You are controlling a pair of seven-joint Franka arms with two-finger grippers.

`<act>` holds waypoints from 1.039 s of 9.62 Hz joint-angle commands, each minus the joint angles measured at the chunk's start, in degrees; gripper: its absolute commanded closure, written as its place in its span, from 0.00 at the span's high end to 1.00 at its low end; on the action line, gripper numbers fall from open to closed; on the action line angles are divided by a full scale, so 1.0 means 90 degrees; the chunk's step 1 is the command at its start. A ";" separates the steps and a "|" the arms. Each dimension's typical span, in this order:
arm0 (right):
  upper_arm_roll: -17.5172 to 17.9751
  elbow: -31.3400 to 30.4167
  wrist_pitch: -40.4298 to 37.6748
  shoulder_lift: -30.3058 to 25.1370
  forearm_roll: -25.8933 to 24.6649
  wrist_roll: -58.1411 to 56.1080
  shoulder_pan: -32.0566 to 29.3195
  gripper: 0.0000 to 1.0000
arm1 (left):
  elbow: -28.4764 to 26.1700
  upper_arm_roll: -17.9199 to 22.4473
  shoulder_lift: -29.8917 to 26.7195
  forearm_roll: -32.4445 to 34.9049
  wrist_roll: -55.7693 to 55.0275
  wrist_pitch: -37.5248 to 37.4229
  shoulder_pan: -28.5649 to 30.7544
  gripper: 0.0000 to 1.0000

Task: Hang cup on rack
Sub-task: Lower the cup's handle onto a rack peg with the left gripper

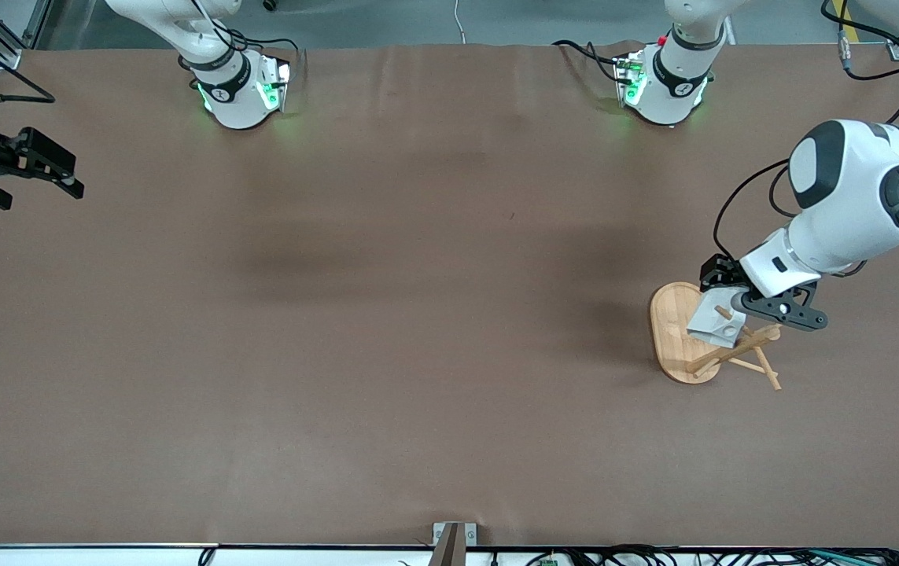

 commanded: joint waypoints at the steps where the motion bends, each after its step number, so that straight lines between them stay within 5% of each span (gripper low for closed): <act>1: 0.0021 0.0135 -0.0034 0.0068 -0.0114 0.0057 -0.0052 1.00 | 0.0115 -0.0033 0.0417 -0.0002 0.0047 0.0060 0.0049 0.99; 6: 0.0031 0.0262 -0.0063 0.0106 -0.0134 0.0572 0.0036 1.00 | 0.0680 -0.0062 0.0233 -0.0012 -0.0070 -0.0318 0.0010 1.00; 10: 0.0031 0.0184 -0.0092 0.0097 -0.0134 0.0721 0.0085 1.00 | 0.1948 -0.0130 0.0145 -0.0012 -0.0634 -0.1596 -0.0009 1.00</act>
